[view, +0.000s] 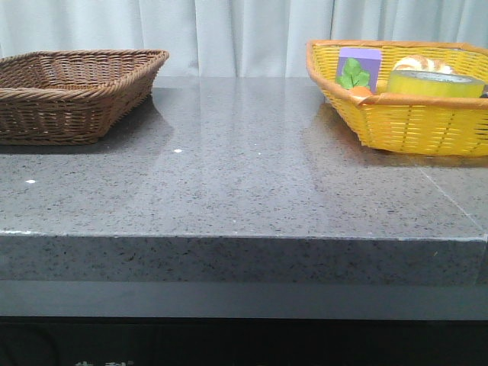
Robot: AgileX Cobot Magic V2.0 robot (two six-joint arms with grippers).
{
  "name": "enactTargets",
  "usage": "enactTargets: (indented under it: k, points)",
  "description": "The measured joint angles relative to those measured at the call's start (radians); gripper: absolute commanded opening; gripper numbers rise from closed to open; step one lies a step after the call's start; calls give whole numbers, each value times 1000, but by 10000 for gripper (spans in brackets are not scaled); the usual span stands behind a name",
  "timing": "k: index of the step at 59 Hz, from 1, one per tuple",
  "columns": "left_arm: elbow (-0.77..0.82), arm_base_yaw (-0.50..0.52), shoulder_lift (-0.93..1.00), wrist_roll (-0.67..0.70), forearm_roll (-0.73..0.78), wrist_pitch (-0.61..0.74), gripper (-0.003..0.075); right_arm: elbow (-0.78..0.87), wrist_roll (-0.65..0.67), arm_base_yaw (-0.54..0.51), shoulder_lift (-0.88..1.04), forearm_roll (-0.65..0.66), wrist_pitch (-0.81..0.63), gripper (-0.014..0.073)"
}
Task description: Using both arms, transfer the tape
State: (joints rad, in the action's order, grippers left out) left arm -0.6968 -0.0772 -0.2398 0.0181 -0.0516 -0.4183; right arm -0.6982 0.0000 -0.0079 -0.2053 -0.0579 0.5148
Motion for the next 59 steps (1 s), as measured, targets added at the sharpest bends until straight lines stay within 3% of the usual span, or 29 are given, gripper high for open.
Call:
enactTargets:
  k: [12, 43, 48, 56, 59]
  points:
    - [-163, 0, -184, 0, 0, -111, -20, -107, 0, 0, -168, -1, 105, -69]
    - [-136, 0, -472, 0, 26, -136, 1, -112, 0, 0, -444, -1, 155, -52]
    - [-136, 0, -514, 0, 52, -134, 108, -112, 0, 0, -477, 1, 155, 53]
    - [-136, 0, -569, 0, 74, -112, 404, -112, 0, 0, -528, 1, 155, 401]
    - [-136, 0, -581, 0, 74, -98, 468, -112, 0, 0, -547, 3, 157, 484]
